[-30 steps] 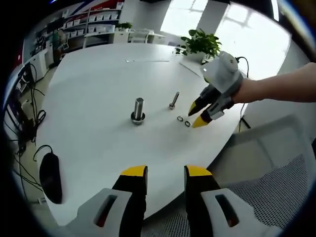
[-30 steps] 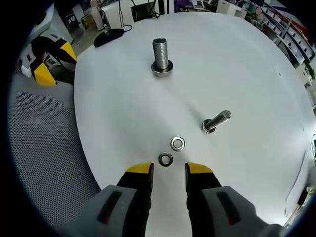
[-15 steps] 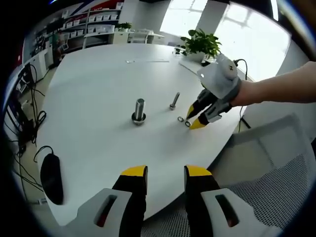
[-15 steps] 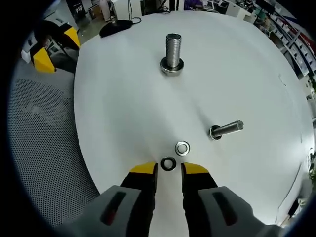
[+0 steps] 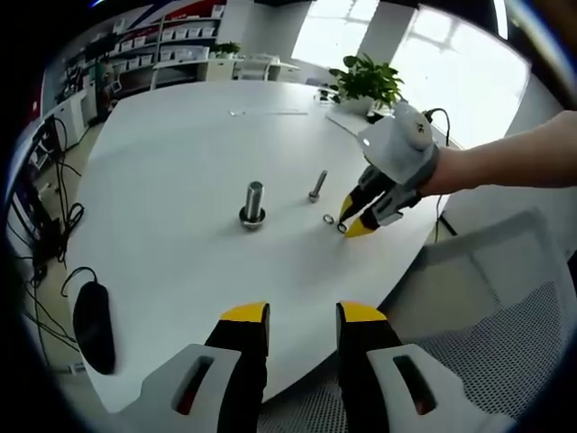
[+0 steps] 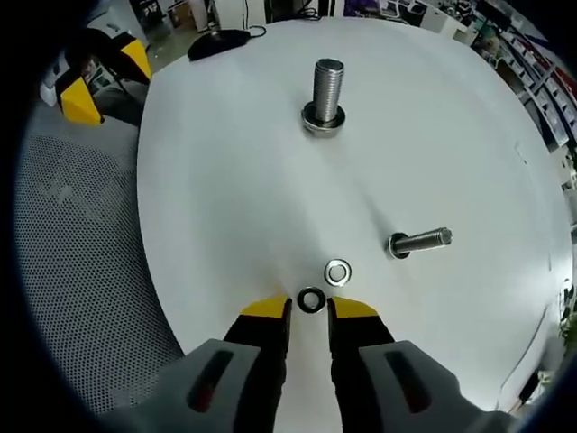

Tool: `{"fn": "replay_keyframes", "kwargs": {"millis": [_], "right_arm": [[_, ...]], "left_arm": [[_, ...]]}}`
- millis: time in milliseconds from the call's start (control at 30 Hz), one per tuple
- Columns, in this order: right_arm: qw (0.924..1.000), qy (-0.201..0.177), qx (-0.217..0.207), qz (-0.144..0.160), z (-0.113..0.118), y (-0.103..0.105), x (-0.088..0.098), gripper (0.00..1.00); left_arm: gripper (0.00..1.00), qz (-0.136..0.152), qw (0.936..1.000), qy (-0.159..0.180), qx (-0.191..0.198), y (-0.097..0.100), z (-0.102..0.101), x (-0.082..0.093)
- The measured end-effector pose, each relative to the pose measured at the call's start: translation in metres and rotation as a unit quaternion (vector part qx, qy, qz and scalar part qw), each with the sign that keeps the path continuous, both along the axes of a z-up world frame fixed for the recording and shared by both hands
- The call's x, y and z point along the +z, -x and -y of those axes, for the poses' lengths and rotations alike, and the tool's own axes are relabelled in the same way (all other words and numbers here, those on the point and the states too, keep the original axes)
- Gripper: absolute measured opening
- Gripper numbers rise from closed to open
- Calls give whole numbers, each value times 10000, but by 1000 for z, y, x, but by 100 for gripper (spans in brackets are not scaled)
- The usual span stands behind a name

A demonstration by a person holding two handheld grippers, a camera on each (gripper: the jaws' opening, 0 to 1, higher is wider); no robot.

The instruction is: Place the washer onto the threaded stud by aligning its center hole with the stud, sliding it down to the base, and recovering from edge contact or off-axis alignment until the washer reaches the visible bottom stop.

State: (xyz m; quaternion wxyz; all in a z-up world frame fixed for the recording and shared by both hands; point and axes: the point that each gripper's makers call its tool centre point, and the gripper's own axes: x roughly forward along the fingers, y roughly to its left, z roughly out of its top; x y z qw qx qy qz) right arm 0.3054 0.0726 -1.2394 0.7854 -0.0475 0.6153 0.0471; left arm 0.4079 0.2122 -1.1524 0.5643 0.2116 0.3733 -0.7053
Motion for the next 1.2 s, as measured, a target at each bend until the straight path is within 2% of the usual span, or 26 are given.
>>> {"fn": "replay_keyframes", "kwargs": {"millis": [367, 733, 1000, 1133, 1200], "right_arm": [[9995, 117, 260, -139, -4, -1, 0, 16], [9996, 85, 206, -186, -6, 1, 0, 16], [9989, 195, 285, -308, -7, -1, 1, 14], [9993, 140, 202, -274, -7, 0, 3, 14], [9994, 142, 207, -247, -7, 0, 3, 14]], "left_arm": [[28, 8, 10000, 7, -22, 0, 2, -2], [28, 18, 10000, -4, -34, 1, 1, -2], [28, 23, 10000, -6, -30, -2, 2, -3], [28, 22, 10000, -11, -35, 3, 0, 1], [28, 20, 10000, -8, -33, 0, 2, -2]]}}
